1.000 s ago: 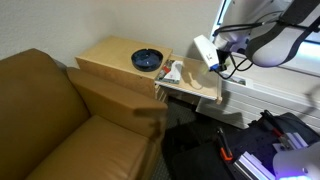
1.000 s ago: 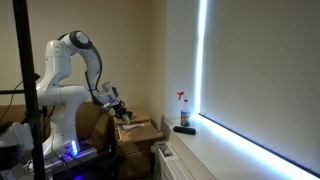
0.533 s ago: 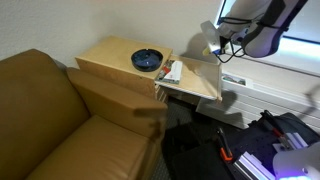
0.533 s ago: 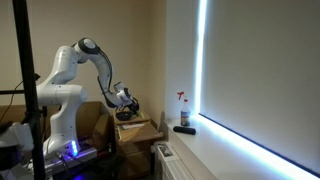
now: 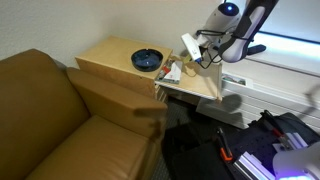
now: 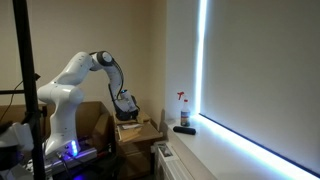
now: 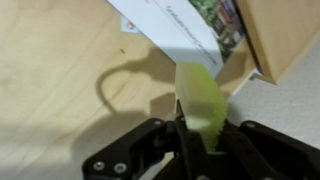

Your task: Take the sponge out of the bowl and place it on the pullout table

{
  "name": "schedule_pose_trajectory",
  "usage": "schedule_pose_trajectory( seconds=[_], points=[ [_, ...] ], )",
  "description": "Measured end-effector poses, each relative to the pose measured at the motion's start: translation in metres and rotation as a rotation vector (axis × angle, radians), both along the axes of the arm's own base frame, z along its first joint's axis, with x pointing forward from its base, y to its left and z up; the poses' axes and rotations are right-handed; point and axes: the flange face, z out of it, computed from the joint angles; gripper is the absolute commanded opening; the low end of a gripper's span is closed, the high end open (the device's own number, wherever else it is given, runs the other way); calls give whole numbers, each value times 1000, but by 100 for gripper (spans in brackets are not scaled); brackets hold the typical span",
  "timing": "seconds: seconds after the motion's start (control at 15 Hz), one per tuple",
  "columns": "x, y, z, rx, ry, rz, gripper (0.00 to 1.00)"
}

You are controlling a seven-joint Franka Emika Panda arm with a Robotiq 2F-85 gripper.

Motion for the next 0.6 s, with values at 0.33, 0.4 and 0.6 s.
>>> schedule_pose_trajectory(
  seconds=[0.33, 0.4, 0.6],
  points=[
    [-22, -2, -55, -15, 163, 97, 46],
    [-23, 1, -59, -21, 183, 116, 53],
    [-17, 6, -58, -50, 222, 170, 75]
  ],
)
